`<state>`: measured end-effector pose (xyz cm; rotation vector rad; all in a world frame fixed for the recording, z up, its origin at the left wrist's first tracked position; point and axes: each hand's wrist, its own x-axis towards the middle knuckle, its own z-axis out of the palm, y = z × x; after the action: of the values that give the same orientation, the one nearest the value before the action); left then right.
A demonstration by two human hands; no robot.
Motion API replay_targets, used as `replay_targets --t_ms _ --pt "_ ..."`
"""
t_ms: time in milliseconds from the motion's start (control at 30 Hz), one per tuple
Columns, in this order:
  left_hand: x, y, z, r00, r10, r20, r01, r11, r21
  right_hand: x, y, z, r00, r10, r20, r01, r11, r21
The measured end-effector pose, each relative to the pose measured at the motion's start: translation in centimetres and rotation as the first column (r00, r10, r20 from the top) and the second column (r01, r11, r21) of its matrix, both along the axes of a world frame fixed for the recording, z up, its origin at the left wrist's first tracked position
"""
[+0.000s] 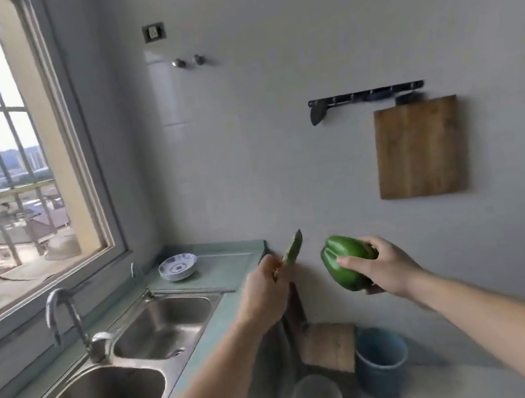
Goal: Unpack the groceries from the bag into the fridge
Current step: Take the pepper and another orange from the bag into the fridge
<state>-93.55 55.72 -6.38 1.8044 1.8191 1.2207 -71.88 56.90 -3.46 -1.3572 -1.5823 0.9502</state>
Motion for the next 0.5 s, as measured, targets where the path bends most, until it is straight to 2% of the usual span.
replay_targets --t_ms 200,333,433,500 --pt "16.7 1.4 2.1 0.956 -0.272 -0.114 0.271 0.962 -0.019 17.5 -2.2 0.7 0.967 -0.255 0.026 0.254 0.967 0.023" --pt "25.0 2.6 2.7 0.903 -0.416 -0.109 0.412 0.909 -0.055 26.5 -3.4 0.1 0.913 -0.406 0.034 0.405 0.914 0.034" --pt "30.5 4.1 2.5 0.845 -0.519 -0.128 0.506 0.854 -0.121 31.8 -3.9 -0.6 0.878 -0.477 0.053 0.477 0.879 0.012" --pt "34.1 5.7 2.3 0.797 -0.59 -0.128 0.563 0.803 -0.194 35.1 -4.1 -1.4 0.85 -0.512 0.122 0.513 0.858 0.028"
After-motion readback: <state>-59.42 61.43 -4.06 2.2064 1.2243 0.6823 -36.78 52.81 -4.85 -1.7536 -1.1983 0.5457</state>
